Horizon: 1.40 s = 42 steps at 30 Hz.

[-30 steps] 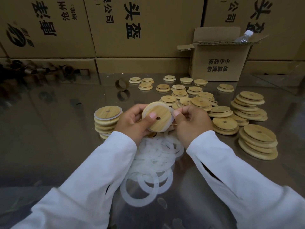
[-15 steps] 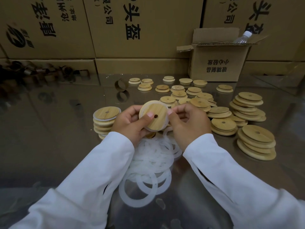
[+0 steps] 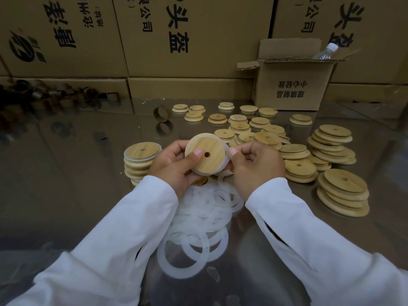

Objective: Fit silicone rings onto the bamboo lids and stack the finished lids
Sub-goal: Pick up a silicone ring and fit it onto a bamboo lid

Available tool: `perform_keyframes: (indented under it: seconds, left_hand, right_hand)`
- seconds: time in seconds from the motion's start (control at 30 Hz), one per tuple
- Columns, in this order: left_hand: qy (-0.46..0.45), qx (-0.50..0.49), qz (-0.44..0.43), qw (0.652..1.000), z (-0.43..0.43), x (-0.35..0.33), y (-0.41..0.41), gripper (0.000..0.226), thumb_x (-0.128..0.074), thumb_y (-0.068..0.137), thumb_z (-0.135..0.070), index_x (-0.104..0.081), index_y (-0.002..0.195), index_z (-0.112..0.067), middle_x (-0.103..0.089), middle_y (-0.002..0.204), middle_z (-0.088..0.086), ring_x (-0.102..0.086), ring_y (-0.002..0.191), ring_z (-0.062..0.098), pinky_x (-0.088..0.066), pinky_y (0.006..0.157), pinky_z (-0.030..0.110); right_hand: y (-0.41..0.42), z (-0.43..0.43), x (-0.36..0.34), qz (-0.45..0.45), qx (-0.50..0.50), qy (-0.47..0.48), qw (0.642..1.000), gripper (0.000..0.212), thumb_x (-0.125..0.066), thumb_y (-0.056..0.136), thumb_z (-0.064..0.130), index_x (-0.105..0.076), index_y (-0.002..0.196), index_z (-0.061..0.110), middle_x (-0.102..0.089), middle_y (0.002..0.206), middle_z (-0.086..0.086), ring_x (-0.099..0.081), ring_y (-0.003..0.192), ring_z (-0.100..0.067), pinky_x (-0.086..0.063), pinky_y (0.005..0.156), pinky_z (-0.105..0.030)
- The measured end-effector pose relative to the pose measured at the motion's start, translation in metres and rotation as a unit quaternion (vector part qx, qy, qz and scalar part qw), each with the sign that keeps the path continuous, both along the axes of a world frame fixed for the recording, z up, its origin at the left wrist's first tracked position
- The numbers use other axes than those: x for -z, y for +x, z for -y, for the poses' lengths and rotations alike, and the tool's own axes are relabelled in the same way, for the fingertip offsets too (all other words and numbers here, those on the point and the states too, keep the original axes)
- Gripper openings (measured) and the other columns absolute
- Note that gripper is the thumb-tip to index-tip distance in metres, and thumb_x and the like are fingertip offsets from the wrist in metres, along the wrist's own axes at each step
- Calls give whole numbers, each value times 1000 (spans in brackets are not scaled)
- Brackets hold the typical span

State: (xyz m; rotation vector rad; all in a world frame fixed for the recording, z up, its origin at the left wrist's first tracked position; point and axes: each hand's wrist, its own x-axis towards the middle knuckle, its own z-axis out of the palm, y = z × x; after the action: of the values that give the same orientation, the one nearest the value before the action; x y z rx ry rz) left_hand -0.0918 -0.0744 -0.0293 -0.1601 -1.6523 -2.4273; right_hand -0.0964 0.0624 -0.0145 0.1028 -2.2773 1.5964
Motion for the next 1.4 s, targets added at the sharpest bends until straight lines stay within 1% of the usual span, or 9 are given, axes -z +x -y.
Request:
perform_keyframes:
  seconds: [0.13, 0.27, 0.43, 0.67, 0.87, 1.03, 1.23, 1.3, 1.4]
  left_hand:
    - [29, 14, 9, 999, 1, -1, 0, 10, -52, 83, -3, -59, 90, -6, -72, 73, 2, -71, 73, 15, -58, 60, 29]
    - [31, 9, 6, 999, 1, -1, 0, 11, -56, 78, -6, -59, 89, -7, -72, 75, 3, -71, 74, 16, -58, 61, 29]
    - [49, -6, 0, 999, 2, -1, -1, 8, -54, 82, -5, -59, 88, -6, -72, 75, 4, -70, 74, 16, -58, 63, 29]
    - [44, -2, 0, 999, 2, -3, 1, 23, -59, 68, -13, -59, 89, -6, -73, 73, 2, -71, 73, 15, -58, 61, 28]
    - [50, -4, 23, 998, 1, -3, 1, 17, -57, 76, -9, -60, 92, -5, -73, 76, 4, -71, 75, 18, -58, 62, 29]
    - [42, -18, 24, 999, 1, -4, 2, 12, -55, 81, -6, -60, 91, -6, -72, 79, 6, -70, 78, 21, -59, 66, 31]
    - [6, -78, -4, 997, -1, -10, 7, 9, -55, 84, -4, -60, 88, -9, -72, 70, -3, -70, 70, 12, -56, 59, 23]
    - [-70, -154, -48, 984, 0, -13, 10, 9, -61, 83, -8, -62, 88, -15, -72, 73, -6, -69, 73, 8, -55, 60, 19]
    - [-143, -309, -121, 933, 7, -19, 15, 10, -66, 82, -16, -63, 90, -21, -68, 81, -11, -65, 73, -4, -48, 60, 9]
  right_hand:
    - [1, 1, -1, -14, -5, -7, 1000, 19, -62, 85, 20, -57, 68, 26, -63, 71, 6, -62, 74, -13, -49, 71, -26]
    - [1, 2, -1, -28, -27, -23, 999, 17, -63, 84, 21, -59, 68, 28, -66, 73, 4, -64, 72, -15, -55, 76, -38]
    - [2, 5, 1, 5, -51, -81, 995, 15, -66, 81, 20, -64, 68, 28, -69, 75, 3, -67, 78, -18, -56, 77, -44]
    - [1, 0, 0, 81, -95, -141, 982, 23, -66, 83, 17, -65, 62, 25, -68, 58, 8, -67, 64, -10, -58, 73, -37]
    - [1, 3, 1, 84, -86, -138, 983, 20, -65, 83, 12, -64, 66, 20, -69, 68, -1, -68, 72, -18, -56, 80, -42]
    - [1, -1, 1, 87, -103, -156, 978, 21, -67, 83, 14, -65, 64, 24, -67, 55, 7, -67, 59, -6, -59, 66, -32]
    - [-3, 0, 0, 112, -110, -209, 965, 18, -62, 85, 13, -64, 73, 26, -69, 60, 9, -66, 55, -6, -57, 60, -29]
    - [-9, -5, 3, 72, -59, -150, 984, 18, -59, 86, 11, -62, 77, 27, -67, 63, 7, -64, 58, -4, -55, 61, -25]
    - [-15, -15, 10, -33, 24, 29, 999, 17, -55, 86, 10, -58, 83, 27, -59, 71, 15, -57, 68, 2, -42, 59, -10]
